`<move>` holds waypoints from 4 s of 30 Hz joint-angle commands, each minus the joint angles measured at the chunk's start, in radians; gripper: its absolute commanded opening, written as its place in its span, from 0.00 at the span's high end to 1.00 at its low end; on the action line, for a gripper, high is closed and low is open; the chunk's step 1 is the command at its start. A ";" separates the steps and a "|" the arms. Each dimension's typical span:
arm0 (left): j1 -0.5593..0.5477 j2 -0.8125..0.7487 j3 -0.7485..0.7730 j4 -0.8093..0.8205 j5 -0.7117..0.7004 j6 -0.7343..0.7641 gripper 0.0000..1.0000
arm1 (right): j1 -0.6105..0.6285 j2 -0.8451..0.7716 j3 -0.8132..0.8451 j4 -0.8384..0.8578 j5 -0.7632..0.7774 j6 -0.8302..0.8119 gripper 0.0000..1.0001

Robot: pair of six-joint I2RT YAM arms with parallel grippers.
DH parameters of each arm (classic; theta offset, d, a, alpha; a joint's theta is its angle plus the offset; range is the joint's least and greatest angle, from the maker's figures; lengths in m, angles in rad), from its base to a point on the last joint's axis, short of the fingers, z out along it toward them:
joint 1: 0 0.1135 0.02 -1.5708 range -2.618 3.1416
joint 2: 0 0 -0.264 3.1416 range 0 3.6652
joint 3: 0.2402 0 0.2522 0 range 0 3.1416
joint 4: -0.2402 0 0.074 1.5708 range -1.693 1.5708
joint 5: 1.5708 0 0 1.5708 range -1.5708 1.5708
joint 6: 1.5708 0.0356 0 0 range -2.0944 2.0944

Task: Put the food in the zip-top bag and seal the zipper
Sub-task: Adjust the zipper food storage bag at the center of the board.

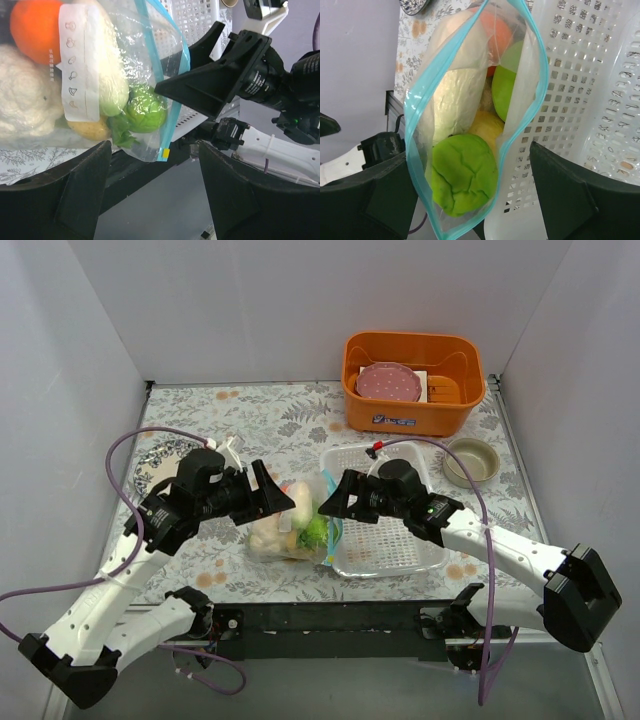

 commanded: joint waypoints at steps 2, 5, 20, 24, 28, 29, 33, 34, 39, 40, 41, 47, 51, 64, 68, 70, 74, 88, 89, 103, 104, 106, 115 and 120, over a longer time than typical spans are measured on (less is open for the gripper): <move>0.001 -0.059 -0.065 0.021 0.068 -0.034 0.33 | -0.012 0.003 -0.009 0.112 -0.039 0.027 0.28; 0.001 -0.068 -0.081 0.018 0.076 -0.036 0.34 | -0.015 0.003 -0.013 0.118 -0.039 0.031 0.51; 0.001 -0.056 -0.090 0.022 0.071 -0.018 0.34 | -0.017 0.011 -0.001 0.017 0.019 0.004 0.20; 0.001 -0.051 -0.098 0.024 0.076 -0.015 0.34 | -0.017 0.037 -0.007 0.026 -0.007 0.014 0.20; 0.001 -0.053 -0.105 0.021 0.073 -0.011 0.34 | -0.015 0.065 -0.024 0.078 -0.049 0.036 0.27; 0.001 -0.054 -0.105 0.021 0.073 -0.014 0.34 | -0.017 0.065 -0.030 0.095 -0.062 0.042 0.29; 0.001 -0.060 -0.108 0.016 0.069 -0.018 0.34 | -0.017 0.048 -0.051 0.143 -0.044 0.053 0.45; 0.001 -0.062 -0.108 0.016 0.066 -0.019 0.34 | -0.017 0.042 -0.056 0.147 -0.036 0.054 0.56; 0.001 -0.054 -0.112 0.016 0.068 -0.015 0.34 | -0.017 0.019 -0.062 0.198 -0.043 0.054 0.98; 0.001 -0.056 -0.110 0.018 0.066 -0.013 0.34 | -0.017 0.014 -0.059 0.209 -0.043 0.053 0.99; 0.001 -0.059 -0.110 0.015 0.054 -0.013 0.34 | -0.015 0.014 -0.053 0.221 -0.049 0.050 0.99; 0.001 -0.082 -0.070 -0.044 -0.055 -0.021 0.29 | -0.006 0.049 0.082 0.232 -0.076 0.004 0.99; 0.001 -0.123 0.008 -0.143 -0.305 -0.065 0.24 | 0.018 0.204 0.357 0.214 -0.157 -0.051 0.99; 0.001 -0.232 0.298 -0.315 -0.727 -0.094 0.16 | 0.075 0.608 0.932 -0.106 -0.242 -0.162 0.99; 0.001 -0.241 0.266 -0.314 -0.687 -0.102 0.15 | 0.071 0.634 0.886 0.090 -0.237 -0.081 0.99; 0.001 -0.240 0.228 -0.285 -0.649 -0.087 0.14 | 0.057 0.625 0.852 0.101 -0.192 -0.070 0.99; 0.001 -0.214 0.139 -0.211 -0.485 -0.064 0.12 | 0.022 0.528 0.653 0.149 -0.122 -0.041 0.99; 0.001 -0.194 -0.248 0.219 0.111 -0.237 0.02 | 0.006 0.287 0.252 0.084 0.074 -0.030 0.99; 0.001 -0.224 -0.268 0.229 0.120 -0.257 0.02 | 0.006 0.289 0.246 0.083 0.074 -0.029 0.99; -0.008 -0.315 -0.472 0.239 0.073 -0.432 0.34 | 0.006 0.269 0.232 0.060 0.114 -0.027 0.99; -0.014 -0.303 -0.471 0.240 0.059 -0.420 0.35 | 0.006 0.275 0.238 0.057 0.115 -0.027 0.99; -0.039 -0.251 -0.474 0.242 0.010 -0.421 0.36 | 0.006 0.280 0.246 0.052 0.117 -0.025 0.99; -0.166 -0.171 -0.538 0.367 -0.088 -0.525 0.38 | 0.006 0.298 0.265 0.043 0.129 -0.010 0.99; -0.208 -0.175 -0.535 0.461 -0.177 -0.536 0.40 | 0.008 0.295 0.251 0.051 0.120 -0.002 0.99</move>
